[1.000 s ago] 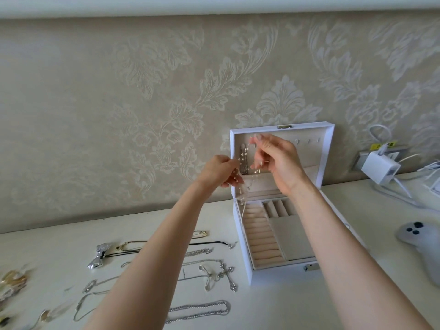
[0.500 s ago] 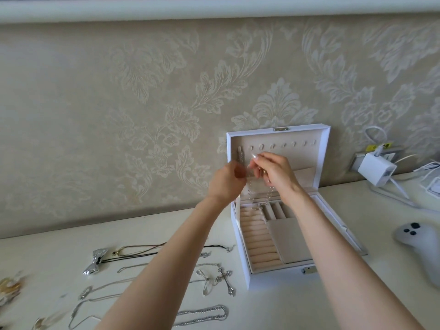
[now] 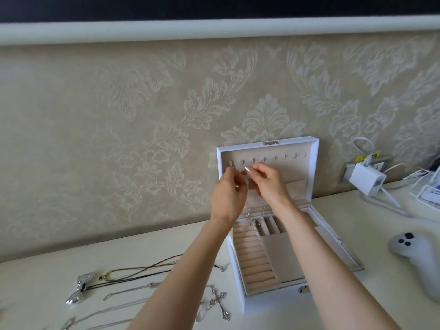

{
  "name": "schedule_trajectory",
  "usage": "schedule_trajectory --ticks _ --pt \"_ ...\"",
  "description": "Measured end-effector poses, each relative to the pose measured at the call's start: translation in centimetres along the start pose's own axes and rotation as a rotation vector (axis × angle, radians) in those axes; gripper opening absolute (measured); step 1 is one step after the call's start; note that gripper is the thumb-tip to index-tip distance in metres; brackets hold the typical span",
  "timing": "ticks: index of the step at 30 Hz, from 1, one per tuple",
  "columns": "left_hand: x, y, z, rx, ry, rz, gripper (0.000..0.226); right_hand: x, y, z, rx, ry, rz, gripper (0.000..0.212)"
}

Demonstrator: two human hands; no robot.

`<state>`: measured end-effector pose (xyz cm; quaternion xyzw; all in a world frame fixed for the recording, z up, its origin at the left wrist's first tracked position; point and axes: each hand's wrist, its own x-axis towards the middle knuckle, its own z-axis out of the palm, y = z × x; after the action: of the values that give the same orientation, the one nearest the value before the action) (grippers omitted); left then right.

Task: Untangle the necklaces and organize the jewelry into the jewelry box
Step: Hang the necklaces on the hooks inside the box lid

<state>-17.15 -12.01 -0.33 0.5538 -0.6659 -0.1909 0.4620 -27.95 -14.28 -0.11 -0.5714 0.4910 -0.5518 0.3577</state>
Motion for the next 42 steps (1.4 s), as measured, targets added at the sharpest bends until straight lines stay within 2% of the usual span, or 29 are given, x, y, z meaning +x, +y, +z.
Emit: schedule_trajectory --ticks 3,6,9,14,17,21,24,28,35,42 --pt "-0.1 0.1 0.4 0.124 0.064 0.062 0.019 0.2 -0.5 0.4 0.067 0.007 -0.008 0.015" --pt "-0.3 0.9 0.4 0.243 0.115 0.022 0.029 0.4 -1.0 0.6 0.112 0.016 -0.008 0.016" --pt "-0.4 1.4 0.4 0.349 0.095 0.001 0.037 0.8 -1.3 0.8 0.148 -0.007 0.008 0.015" --pt "-0.7 1.8 0.5 0.327 0.064 -0.019 0.042 1.1 -2.0 1.2 0.287 0.034 0.065 0.013" --pt "-0.8 1.9 0.4 0.298 0.088 -0.028 0.044 1.2 -1.9 1.4 0.343 0.116 0.07 0.015" --pt "-1.0 2.1 0.3 0.277 0.116 -0.053 0.042 1.7 -0.8 1.6 0.096 0.25 -0.022 0.02" --pt "-1.0 2.3 0.3 0.275 0.124 -0.07 0.042 1.8 -0.3 2.0 -0.096 0.366 -0.115 0.013" --pt "-1.0 2.4 0.1 0.33 0.118 -0.088 0.04 2.1 -0.7 2.6 -0.152 0.48 -0.161 0.011" --pt "-1.3 2.2 0.0 0.478 0.047 -0.067 0.037 2.2 -0.3 2.9 -0.299 0.497 -0.184 0.015" --pt "-1.7 1.3 0.2 0.57 -0.013 -0.013 0.025 1.8 0.5 2.4 -0.174 0.43 -0.027 0.016"
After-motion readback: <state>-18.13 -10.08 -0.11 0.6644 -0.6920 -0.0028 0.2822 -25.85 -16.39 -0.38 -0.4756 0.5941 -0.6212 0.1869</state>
